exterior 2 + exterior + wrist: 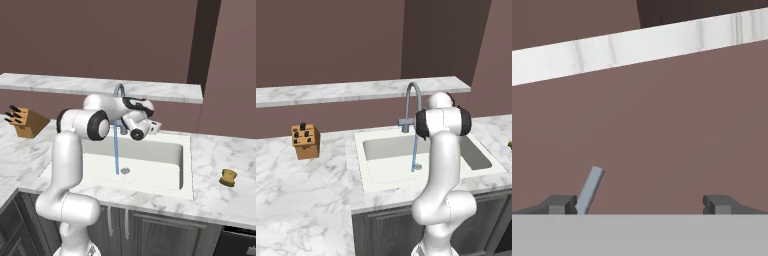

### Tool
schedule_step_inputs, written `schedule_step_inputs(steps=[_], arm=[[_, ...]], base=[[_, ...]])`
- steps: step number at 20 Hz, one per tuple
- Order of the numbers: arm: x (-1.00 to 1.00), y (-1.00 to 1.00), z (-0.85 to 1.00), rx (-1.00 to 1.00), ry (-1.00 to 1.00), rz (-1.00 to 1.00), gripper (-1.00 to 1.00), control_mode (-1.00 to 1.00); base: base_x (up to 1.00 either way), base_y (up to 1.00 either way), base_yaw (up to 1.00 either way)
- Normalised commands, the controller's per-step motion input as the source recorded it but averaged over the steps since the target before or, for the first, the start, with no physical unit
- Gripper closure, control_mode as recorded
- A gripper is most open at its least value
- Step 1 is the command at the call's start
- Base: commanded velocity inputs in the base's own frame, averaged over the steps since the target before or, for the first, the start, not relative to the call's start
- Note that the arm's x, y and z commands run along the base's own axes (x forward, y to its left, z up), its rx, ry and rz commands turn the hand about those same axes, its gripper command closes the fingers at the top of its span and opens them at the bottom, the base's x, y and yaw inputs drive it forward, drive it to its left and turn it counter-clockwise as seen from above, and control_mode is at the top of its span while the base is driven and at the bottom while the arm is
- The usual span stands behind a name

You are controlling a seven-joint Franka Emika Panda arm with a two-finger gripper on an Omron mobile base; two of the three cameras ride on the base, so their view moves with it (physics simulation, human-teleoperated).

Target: Soak the sponge with water for a few seconds and then drop it inside the sink.

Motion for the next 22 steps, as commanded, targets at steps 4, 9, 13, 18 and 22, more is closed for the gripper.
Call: schedule_step_inputs(steps=[4, 9, 13, 18, 22], arm=[[-0.58, -0.19, 0.13, 0.00, 0.04, 0.00, -1.00, -1.00], [-0.50, -0.19, 0.24, 0.00, 0.06, 0.00, -1.00, -1.00], [-0.36, -0.17, 0.54, 0.00, 0.13, -0.03, -1.00, -1.00], [-0.40, -0.28, 0.50, 0.00, 0.15, -0.06, -1.00, -1.00], [-0.52, -0.36, 0.39, 0.00, 0.16, -0.07, -1.00, -1.00]], base=[[0.00, 0.00, 0.00], [0.00, 0.00, 0.00], [0.00, 0.00, 0.00], [0.00, 0.00, 0.00], [0.00, 0.00, 0.00]])
